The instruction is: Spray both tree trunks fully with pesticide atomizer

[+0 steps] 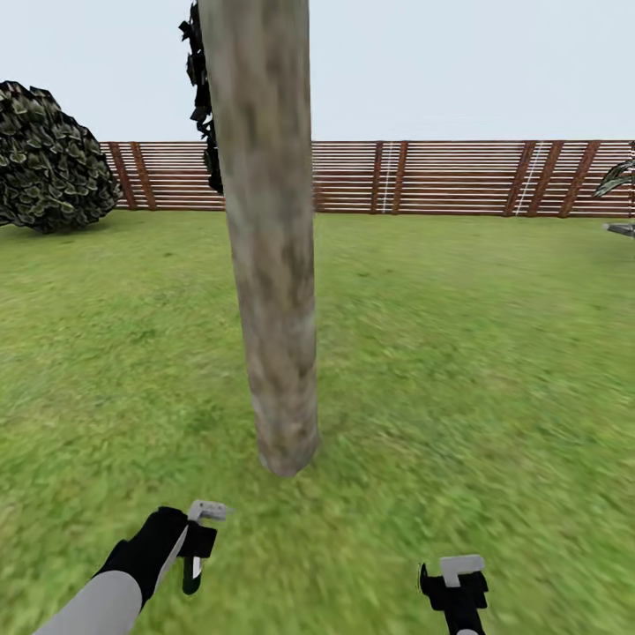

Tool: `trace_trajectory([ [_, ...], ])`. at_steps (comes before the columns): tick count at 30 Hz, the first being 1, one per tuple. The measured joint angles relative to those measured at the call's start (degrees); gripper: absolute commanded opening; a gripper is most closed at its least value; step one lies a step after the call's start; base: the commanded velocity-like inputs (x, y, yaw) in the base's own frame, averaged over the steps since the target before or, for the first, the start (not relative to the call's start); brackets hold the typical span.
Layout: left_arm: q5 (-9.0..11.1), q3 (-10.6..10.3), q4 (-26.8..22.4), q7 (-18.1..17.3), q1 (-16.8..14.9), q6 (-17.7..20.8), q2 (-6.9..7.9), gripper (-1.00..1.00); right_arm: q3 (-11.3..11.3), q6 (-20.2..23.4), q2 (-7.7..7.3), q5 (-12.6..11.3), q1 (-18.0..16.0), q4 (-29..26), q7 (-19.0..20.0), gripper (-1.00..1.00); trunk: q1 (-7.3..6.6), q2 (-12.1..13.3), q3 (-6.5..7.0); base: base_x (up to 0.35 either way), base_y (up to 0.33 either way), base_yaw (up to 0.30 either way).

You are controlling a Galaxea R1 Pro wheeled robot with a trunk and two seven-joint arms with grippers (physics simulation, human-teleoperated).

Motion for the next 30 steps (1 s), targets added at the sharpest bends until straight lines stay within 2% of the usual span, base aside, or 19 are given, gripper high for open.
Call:
trace_trajectory([
  [4,0.1,0.1,-0.1,0.3,0.1,-0.2,-0.06,-1.00,0.0,0.0,-0.01,-0.1,0.0,0.3,0.0,1.00,0.00,0.0,0.00,0.229,-0.146,-0.181],
  [5,0.7,0.1,-3.5,0.5,-0.5,-0.4,-2.15,-1.00,0.0,0.0,-0.31,0.0,0.2,0.3,0.0,1.00,0.03,0.0,0.01,0.053,0.000,0.000],
  [6,-0.1,0.2,-3.8,0.5,-0.4,-0.5,-2.11,-1.00,0.1,0.0,-0.42,0.1,0.2,0.2,-0.1,1.00,0.02,0.0,0.00,0.034,0.000,0.000],
  [13,0.0,0.2,-3.9,0.5,-0.4,-0.6,-2.07,-1.00,0.1,0.0,-0.58,0.1,0.2,0.2,-0.1,1.00,0.03,0.0,0.00,0.024,-0.009,0.000],
  [18,0.0,0.1,-3.9,0.5,-0.4,-0.7,-2.10,-1.00,0.1,0.0,-0.59,0.1,0.2,0.2,-0.1,1.00,0.02,0.0,0.00,0.140,-0.201,0.000],
  [25,0.0,0.2,-3.9,0.5,-0.4,-0.6,-2.11,-1.00,0.1,0.0,-0.59,0.1,0.2,0.2,-0.1,1.00,0.05,0.0,0.00,-0.165,-0.217,0.000],
  [30,-0.1,0.2,-3.9,0.5,-0.4,-0.7,-2.07,-1.00,0.1,0.0,-0.51,0.0,0.2,0.2,-0.1,1.00,0.03,0.0,0.00,-0.139,-0.065,-0.051],
])
